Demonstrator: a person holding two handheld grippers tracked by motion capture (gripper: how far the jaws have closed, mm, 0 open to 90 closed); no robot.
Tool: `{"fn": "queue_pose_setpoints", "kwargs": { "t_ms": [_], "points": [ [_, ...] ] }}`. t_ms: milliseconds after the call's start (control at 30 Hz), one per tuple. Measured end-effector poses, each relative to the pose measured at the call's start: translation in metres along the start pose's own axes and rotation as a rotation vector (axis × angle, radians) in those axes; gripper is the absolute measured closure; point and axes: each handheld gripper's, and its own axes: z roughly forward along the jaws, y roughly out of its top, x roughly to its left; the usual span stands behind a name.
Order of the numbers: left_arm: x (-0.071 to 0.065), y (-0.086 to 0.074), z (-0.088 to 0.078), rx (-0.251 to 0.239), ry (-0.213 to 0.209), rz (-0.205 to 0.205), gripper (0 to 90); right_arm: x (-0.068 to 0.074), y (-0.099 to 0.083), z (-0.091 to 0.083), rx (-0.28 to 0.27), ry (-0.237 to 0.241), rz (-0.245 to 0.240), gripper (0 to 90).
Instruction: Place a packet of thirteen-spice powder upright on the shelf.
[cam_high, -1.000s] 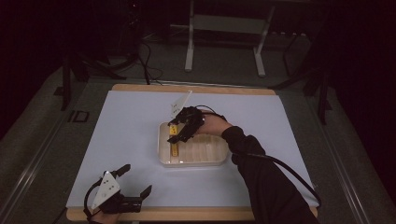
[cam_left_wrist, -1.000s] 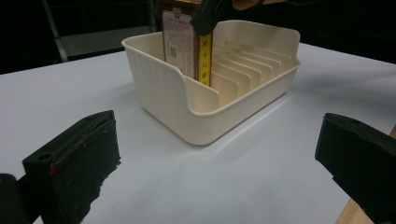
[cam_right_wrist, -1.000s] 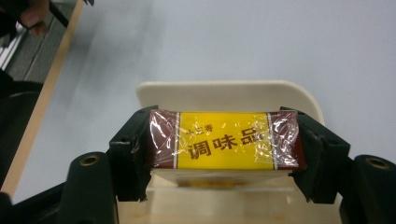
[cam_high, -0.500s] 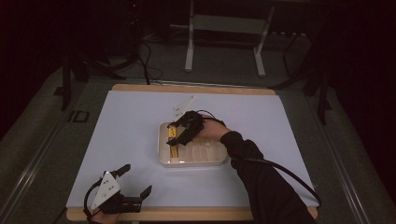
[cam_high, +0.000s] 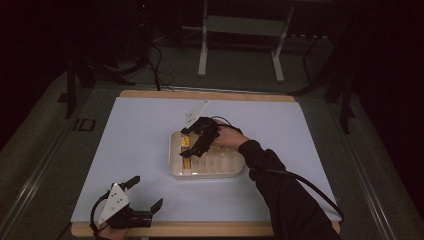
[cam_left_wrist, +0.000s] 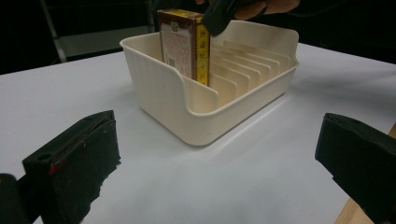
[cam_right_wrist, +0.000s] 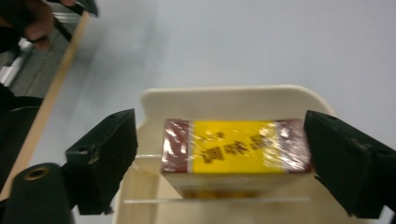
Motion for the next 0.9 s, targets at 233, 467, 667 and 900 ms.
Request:
{"fn": "queue_pose_setpoints", "kwargs": {
  "t_ms": [233, 467, 667, 900],
  "points": [
    [0.000, 0.000, 0.000, 0.000, 0.000, 0.001, 0.0, -0.001, 0.003, -0.016, -0.027, -0.044, 0.033, 10.7],
    [0.000, 0.000, 0.000, 0.001, 0.006, -0.002, 0.0, -0.002, 0.005, -0.037, -0.087, -0.088, 0.092, 10.8],
    [0.000, 0.000, 0.000, 0.000, 0.006, -0.005, 0.0, -0.001, 0.005, -0.054, -0.071, -0.150, 0.154, 12.9],
    [0.000, 0.000, 0.000, 0.001, 0.006, -0.004, 0.0, 0.004, -0.003, -0.067, -0.096, -0.225, 0.164, 12.8]
  ]
}}
